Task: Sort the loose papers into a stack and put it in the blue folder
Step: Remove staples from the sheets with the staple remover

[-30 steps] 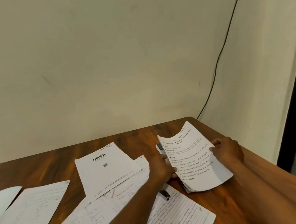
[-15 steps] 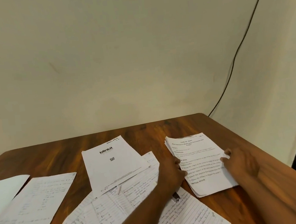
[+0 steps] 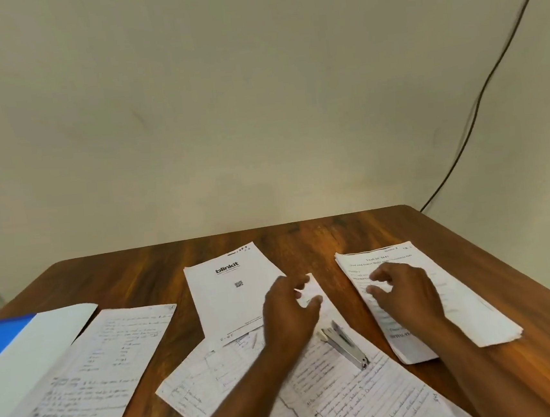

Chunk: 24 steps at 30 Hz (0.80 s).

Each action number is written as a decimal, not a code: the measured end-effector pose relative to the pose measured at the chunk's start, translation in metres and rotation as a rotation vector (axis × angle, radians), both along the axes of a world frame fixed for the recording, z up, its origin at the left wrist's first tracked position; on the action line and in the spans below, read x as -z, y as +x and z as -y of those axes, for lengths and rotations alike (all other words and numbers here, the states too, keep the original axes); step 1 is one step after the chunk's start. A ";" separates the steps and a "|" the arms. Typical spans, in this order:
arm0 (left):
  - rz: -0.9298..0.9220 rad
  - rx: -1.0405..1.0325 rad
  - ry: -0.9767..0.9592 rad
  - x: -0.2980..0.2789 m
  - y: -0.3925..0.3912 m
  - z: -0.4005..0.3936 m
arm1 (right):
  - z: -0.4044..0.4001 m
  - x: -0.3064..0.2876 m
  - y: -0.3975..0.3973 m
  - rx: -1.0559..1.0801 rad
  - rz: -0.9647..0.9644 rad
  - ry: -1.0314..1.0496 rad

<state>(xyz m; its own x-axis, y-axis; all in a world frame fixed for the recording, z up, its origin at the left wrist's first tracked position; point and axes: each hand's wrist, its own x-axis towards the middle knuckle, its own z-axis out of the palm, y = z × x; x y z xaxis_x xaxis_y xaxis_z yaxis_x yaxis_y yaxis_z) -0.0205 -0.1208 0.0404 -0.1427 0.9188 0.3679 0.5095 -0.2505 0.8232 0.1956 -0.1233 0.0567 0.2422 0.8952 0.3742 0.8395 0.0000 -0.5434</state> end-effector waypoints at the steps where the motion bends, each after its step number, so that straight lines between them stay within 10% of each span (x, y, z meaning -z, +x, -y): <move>1: -0.054 -0.039 -0.003 0.002 -0.016 -0.002 | 0.000 -0.001 -0.013 -0.044 -0.037 -0.013; 11: -0.714 -0.081 -0.339 0.029 -0.115 0.031 | 0.003 0.006 -0.088 -0.211 0.109 -0.353; 24: -0.745 -0.070 -0.383 0.039 -0.135 0.043 | 0.005 0.008 -0.090 -0.145 0.046 -0.336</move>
